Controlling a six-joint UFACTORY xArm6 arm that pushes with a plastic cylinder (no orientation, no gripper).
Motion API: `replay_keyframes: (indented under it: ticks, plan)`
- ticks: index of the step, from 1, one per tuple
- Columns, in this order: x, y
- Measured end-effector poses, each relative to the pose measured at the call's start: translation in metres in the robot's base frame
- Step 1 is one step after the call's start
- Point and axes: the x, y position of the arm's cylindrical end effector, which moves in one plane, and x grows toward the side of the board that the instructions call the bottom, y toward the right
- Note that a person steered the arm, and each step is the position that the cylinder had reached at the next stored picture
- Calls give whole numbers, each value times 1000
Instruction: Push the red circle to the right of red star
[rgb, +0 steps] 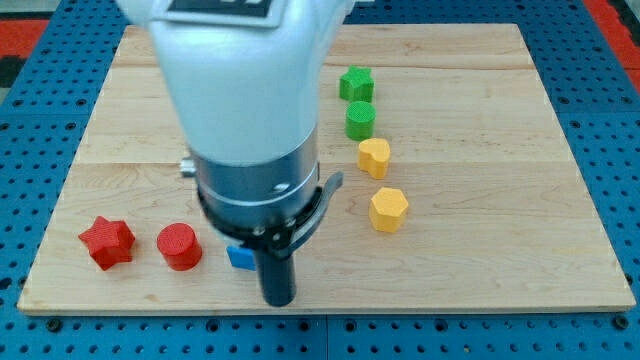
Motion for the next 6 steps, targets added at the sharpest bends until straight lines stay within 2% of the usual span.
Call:
replay_keyframes:
  ticks: [2, 4, 6]
  plan:
    - [-61, -16]
    - [-41, -88]
    - [-38, -92]
